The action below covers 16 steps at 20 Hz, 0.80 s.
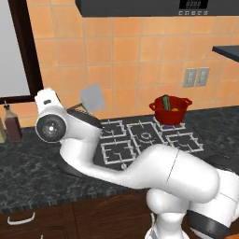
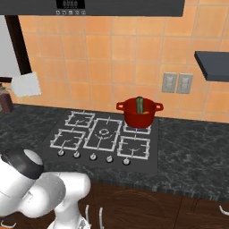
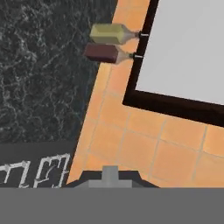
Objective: Put the cucumber and lemon in the pot. Retrieve the spatula and lightly stir the vegetables in the pot.
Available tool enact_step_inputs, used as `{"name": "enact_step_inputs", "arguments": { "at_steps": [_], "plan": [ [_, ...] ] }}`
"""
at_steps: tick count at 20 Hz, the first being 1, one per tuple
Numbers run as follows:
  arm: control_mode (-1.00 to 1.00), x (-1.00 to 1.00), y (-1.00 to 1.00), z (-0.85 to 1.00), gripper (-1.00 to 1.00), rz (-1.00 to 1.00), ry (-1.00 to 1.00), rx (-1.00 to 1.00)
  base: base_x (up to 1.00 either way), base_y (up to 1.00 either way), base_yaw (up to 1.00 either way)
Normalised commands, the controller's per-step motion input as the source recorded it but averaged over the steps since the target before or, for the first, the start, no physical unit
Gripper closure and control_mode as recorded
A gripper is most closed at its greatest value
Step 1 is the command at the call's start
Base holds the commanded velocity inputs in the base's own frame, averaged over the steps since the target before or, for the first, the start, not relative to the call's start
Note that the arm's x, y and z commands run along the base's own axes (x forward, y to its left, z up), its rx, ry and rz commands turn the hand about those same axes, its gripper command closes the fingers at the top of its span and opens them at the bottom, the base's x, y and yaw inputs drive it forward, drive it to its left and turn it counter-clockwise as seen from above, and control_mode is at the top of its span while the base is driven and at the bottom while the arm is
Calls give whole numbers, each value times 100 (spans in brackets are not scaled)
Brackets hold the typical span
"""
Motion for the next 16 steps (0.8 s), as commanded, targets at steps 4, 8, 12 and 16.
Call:
{"name": "enact_step_inputs", "arguments": {
  "at_steps": [4,8,12,16],
  "plan": [
    [-100,0,-98,44,100,9,-22,100,0,0,0],
    [-100,0,-99,25,100,15,-16,100,0,0,0],
    [-100,22,-88,24,100,6,-10,100,0,0,0],
    [-100,47,-68,17,100,-3,-1,100,0,0,0]
  ]
}}
